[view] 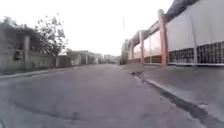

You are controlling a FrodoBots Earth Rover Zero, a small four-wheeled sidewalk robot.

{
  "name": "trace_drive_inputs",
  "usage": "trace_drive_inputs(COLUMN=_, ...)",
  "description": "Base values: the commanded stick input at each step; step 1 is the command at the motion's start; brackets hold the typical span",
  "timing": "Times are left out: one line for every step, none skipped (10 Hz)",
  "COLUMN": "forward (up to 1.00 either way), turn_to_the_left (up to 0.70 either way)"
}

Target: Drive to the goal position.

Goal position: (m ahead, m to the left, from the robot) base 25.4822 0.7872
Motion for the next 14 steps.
trace_drive_inputs(forward=1.0, turn_to_the_left=0.0)
trace_drive_inputs(forward=1.0, turn_to_the_left=0.0)
trace_drive_inputs(forward=1.0, turn_to_the_left=0.0)
trace_drive_inputs(forward=1.0, turn_to_the_left=0.0)
trace_drive_inputs(forward=1.0, turn_to_the_left=0.0)
trace_drive_inputs(forward=1.0, turn_to_the_left=0.0)
trace_drive_inputs(forward=1.0, turn_to_the_left=0.0)
trace_drive_inputs(forward=1.0, turn_to_the_left=0.0)
trace_drive_inputs(forward=1.0, turn_to_the_left=0.0)
trace_drive_inputs(forward=1.0, turn_to_the_left=0.0)
trace_drive_inputs(forward=1.0, turn_to_the_left=0.4)
trace_drive_inputs(forward=1.0, turn_to_the_left=0.33)
trace_drive_inputs(forward=1.0, turn_to_the_left=0.08)
trace_drive_inputs(forward=1.0, turn_to_the_left=0.0)
